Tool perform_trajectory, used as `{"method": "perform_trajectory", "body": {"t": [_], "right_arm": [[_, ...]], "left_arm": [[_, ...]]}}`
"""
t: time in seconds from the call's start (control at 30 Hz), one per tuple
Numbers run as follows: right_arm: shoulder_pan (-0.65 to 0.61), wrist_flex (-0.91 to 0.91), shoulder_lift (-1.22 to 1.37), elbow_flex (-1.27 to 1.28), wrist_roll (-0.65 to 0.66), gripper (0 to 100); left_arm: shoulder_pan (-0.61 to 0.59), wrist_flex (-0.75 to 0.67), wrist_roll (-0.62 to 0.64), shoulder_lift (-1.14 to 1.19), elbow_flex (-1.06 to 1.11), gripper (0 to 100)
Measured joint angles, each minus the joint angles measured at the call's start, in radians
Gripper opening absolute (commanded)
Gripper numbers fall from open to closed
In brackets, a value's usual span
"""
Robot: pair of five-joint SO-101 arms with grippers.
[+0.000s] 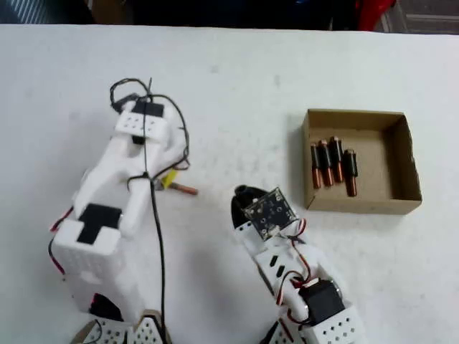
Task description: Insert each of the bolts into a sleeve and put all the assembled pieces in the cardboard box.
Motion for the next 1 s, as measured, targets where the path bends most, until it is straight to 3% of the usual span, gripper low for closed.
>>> {"method": "perform_trajectory", "body": {"t": [0.3, 1.0], "right_arm": [[0.000, 0.000, 0.000, 0.000, 0.000, 1.7], [0.000, 0.000, 0.000, 0.000, 0.000, 1.7]], "left_arm": [[0.000, -0.005, 0.149, 0.089, -0.061, 2], [-0.003, -0.005, 0.180, 0.091, -0.061, 2]]}}
